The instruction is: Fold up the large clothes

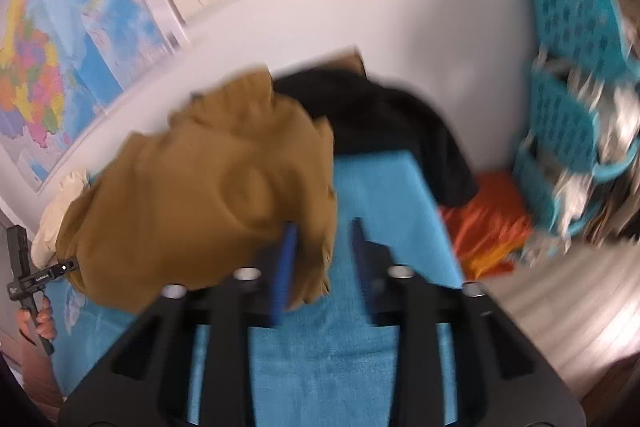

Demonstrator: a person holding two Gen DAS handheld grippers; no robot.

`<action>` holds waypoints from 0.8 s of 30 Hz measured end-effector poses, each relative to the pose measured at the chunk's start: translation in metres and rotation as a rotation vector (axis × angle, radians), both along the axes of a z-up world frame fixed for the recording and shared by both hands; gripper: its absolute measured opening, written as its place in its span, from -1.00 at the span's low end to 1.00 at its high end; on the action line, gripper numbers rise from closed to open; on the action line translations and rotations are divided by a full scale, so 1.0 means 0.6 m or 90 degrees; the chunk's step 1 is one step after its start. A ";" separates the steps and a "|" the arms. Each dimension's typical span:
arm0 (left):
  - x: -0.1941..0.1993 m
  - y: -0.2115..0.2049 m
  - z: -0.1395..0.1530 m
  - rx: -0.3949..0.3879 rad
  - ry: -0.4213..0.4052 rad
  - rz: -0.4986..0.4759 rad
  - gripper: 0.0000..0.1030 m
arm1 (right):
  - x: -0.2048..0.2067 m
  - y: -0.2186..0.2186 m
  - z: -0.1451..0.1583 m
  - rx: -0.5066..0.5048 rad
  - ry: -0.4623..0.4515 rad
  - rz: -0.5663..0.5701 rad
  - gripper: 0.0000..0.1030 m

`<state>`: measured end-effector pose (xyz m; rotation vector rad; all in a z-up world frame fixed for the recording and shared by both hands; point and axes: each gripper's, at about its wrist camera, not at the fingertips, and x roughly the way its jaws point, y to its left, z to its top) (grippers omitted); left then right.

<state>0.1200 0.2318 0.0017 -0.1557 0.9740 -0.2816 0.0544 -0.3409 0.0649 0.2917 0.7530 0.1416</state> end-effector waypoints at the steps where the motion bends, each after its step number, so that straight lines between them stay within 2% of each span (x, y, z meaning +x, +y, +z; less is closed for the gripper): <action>1: -0.002 0.000 0.002 0.005 -0.007 -0.002 -0.01 | -0.006 0.010 0.017 -0.007 -0.024 0.011 0.25; 2: -0.001 0.002 0.004 0.002 -0.009 -0.002 0.07 | -0.013 0.027 0.038 -0.019 -0.055 0.032 0.34; 5: 0.001 0.011 0.004 -0.021 -0.006 0.007 0.07 | -0.001 0.079 0.054 -0.046 -0.074 0.093 0.34; 7: 0.006 0.015 0.002 -0.027 -0.003 0.015 0.05 | 0.028 0.114 0.042 -0.056 -0.060 0.131 0.06; 8: 0.008 0.018 0.001 -0.034 0.001 0.015 0.04 | 0.049 0.129 0.031 -0.071 -0.049 0.138 -0.21; 10: 0.010 0.020 0.001 -0.041 0.003 0.019 0.01 | 0.089 0.148 0.002 -0.112 -0.022 0.143 -0.87; 13: 0.014 0.017 0.002 -0.031 -0.005 0.022 -0.02 | 0.130 0.145 -0.044 -0.112 0.017 0.129 -0.91; 15: 0.020 0.011 -0.002 -0.009 0.009 0.025 0.14 | 0.147 0.138 -0.070 -0.088 0.044 0.099 -0.94; 16: 0.020 0.009 0.001 -0.003 0.009 0.030 0.15 | 0.152 0.134 -0.075 -0.073 0.056 0.093 -0.90; 18: 0.018 0.004 0.016 0.016 -0.011 0.023 0.17 | 0.138 0.135 -0.060 -0.072 0.046 0.093 -0.81; 19: 0.015 0.000 0.030 0.040 -0.036 0.022 0.23 | 0.131 0.136 -0.051 -0.069 0.035 0.095 -0.51; 20: 0.015 -0.004 0.042 0.058 -0.057 0.018 0.46 | 0.122 0.135 -0.036 -0.052 0.020 0.102 -0.28; 21: 0.017 -0.007 0.054 0.065 -0.075 0.012 0.55 | 0.115 0.138 -0.020 -0.041 0.000 0.110 0.11; 22: 0.021 -0.008 0.060 0.066 -0.083 0.007 0.55 | 0.114 0.144 -0.011 -0.044 -0.012 0.116 0.35; 24: 0.044 -0.016 0.071 0.065 -0.081 -0.011 0.55 | 0.120 0.167 0.001 -0.065 -0.019 0.144 0.40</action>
